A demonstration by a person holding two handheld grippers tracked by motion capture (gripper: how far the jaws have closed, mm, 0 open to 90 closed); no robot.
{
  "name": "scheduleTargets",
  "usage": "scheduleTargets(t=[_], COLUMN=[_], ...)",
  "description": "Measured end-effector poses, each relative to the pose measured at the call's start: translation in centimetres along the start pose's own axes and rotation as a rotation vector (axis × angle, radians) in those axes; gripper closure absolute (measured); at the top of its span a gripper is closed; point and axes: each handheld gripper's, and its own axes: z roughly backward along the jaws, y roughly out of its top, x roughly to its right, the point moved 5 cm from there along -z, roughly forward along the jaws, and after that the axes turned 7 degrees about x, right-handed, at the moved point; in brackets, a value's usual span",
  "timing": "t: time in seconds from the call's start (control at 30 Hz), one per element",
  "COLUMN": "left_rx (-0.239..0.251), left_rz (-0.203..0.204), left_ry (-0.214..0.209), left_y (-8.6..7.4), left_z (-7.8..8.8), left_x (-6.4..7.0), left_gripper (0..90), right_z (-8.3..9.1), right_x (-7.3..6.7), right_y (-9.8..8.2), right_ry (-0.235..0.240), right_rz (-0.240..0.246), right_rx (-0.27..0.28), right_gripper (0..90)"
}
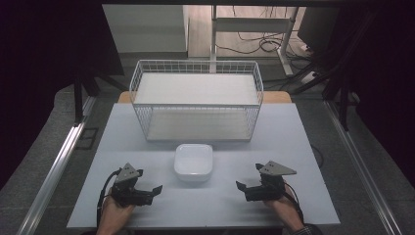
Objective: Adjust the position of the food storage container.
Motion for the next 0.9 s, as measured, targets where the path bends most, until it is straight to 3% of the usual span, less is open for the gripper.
scheduleTargets(t=[0.23, 0.33, 0.57, 0.9], left_rx=[-0.012, -0.012, -0.017, -0.023], left_rz=[-0.042, -0.037, -0.001, 0.005], left_ry=[-0.010, -0.027, -0.042, -0.040], left_y=[-0.25, -0.21, -0.12, 0.25], left_z=[-0.47, -0.55, -0.59, -0.67], left_x=[-0.15, -0.06, -0.19, -0.06], left_gripper=[4.8, 4.8, 3.9, 3.5], right_z=[-0.58, -0.82, -0.74, -0.84], right_x=[-0.41, -0.25, -0.32, -0.29], right_y=[-0.29, -0.63, -0.47, -0.21], right_ry=[-0.032, -0.041, -0.030, -0.012], right_rz=[0.021, 0.019, 0.011, 0.006], right_rx=[-0.049, -0.086, -0.091, -0.104], right_gripper=[0.0, 0.0, 0.0, 0.0])
